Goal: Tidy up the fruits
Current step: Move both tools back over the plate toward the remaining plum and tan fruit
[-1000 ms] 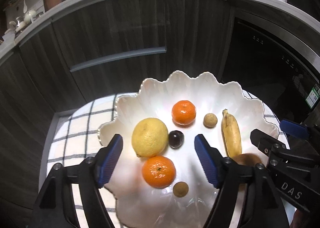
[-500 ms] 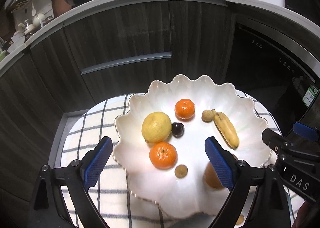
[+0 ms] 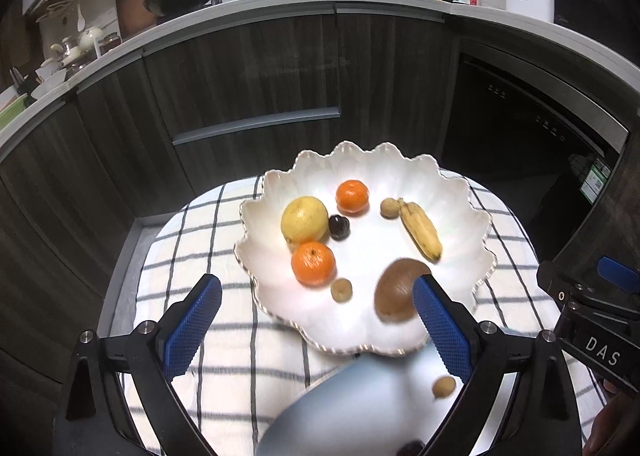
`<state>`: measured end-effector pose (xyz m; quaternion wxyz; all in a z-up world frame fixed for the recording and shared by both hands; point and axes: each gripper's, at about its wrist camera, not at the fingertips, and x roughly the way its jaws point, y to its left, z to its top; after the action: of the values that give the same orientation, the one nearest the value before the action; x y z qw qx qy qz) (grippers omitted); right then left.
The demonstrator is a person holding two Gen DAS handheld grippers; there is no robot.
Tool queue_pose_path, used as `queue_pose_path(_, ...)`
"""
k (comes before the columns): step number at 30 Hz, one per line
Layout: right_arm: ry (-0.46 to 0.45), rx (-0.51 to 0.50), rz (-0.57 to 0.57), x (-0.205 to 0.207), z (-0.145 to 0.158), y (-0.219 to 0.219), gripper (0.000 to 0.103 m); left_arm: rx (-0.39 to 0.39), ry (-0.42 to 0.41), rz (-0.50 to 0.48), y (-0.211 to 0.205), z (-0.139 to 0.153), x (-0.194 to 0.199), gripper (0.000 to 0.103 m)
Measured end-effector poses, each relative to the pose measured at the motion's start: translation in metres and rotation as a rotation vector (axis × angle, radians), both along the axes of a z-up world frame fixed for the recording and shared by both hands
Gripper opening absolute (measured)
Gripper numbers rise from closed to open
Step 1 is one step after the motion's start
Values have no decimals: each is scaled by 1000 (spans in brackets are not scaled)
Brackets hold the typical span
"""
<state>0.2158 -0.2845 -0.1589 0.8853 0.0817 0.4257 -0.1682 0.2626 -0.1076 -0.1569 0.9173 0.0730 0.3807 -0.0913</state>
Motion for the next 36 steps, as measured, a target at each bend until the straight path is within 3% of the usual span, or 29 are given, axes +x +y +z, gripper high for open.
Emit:
queue_pose_path(13,17,-8,-49,-56,-13,-6,87,-9,26,0,-1,-17,-54,98)
queue_pose_path(28,52,-36,-51,-100,-46,-6,87,3,144,-57,-11,-73,-94,97)
queue_pose_path(36,45,-54,-35,-102,-59,-4,87,17,184,-54,-18,-95,-96,87)
